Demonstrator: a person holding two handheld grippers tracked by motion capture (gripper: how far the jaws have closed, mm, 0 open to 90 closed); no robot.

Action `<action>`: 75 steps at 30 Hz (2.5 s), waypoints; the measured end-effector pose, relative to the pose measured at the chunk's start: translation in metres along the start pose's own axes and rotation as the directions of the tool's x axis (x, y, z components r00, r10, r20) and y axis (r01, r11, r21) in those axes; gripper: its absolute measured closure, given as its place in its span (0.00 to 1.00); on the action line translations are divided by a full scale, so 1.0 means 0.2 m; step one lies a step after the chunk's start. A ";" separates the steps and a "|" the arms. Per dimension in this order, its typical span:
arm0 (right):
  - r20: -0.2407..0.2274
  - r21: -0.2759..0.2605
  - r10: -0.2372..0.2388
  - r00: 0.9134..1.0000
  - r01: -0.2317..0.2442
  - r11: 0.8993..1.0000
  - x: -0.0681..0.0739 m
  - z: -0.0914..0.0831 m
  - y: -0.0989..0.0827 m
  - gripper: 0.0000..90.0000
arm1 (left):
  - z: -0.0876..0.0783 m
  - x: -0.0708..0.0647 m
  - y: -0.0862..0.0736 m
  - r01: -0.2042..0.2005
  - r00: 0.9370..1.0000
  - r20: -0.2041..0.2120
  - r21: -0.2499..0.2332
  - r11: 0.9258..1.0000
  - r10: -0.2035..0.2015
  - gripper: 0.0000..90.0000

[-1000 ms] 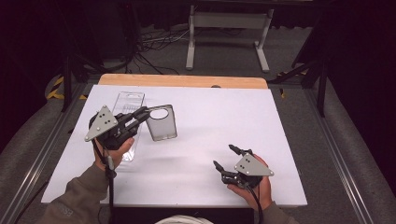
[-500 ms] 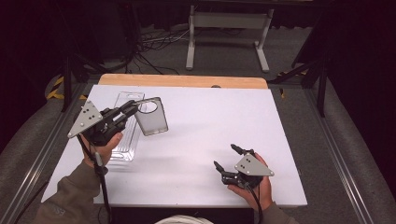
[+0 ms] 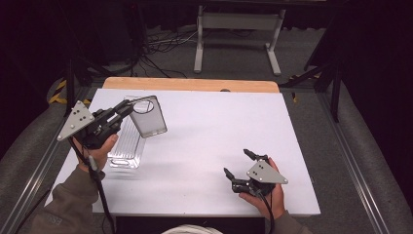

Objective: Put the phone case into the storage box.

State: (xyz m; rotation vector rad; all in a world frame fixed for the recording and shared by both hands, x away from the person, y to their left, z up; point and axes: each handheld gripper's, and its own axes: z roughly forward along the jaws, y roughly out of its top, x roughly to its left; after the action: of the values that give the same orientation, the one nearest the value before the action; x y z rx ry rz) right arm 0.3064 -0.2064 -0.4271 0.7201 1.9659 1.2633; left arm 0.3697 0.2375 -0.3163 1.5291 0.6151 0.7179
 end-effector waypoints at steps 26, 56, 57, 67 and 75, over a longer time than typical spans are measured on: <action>0.037 0.000 -0.020 0.999 0.020 1.000 0.00 0.01 0.00 0.13 | -0.07 0.14 0.00 0.007 0.998 -0.055 0.001 1.000 -0.007 0.90; 0.034 0.001 -0.032 0.999 0.032 0.999 0.01 0.01 0.01 0.13 | -0.11 0.24 -0.01 0.003 0.997 -0.071 0.010 1.000 -0.002 0.90; 0.034 0.001 -0.034 0.999 0.034 0.999 0.01 0.01 0.01 0.13 | -0.11 0.25 -0.01 0.000 0.998 -0.071 0.014 1.000 0.001 0.90; 0.035 0.013 -0.059 0.998 0.059 0.998 0.03 0.02 0.02 0.13 | -0.05 0.33 -0.04 -0.006 0.996 -0.086 0.047 0.999 0.010 0.90; 0.047 0.026 -0.051 0.998 0.050 0.998 0.02 0.04 0.01 0.14 | 0.08 0.43 -0.07 -0.007 0.994 -0.106 0.101 0.995 0.018 0.90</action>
State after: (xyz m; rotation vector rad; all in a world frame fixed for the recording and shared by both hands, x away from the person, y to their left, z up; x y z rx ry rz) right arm 0.3102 -0.1981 -0.4278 0.7020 1.9518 1.1838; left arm 0.4381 0.2926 -0.3239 1.5959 0.7311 0.7922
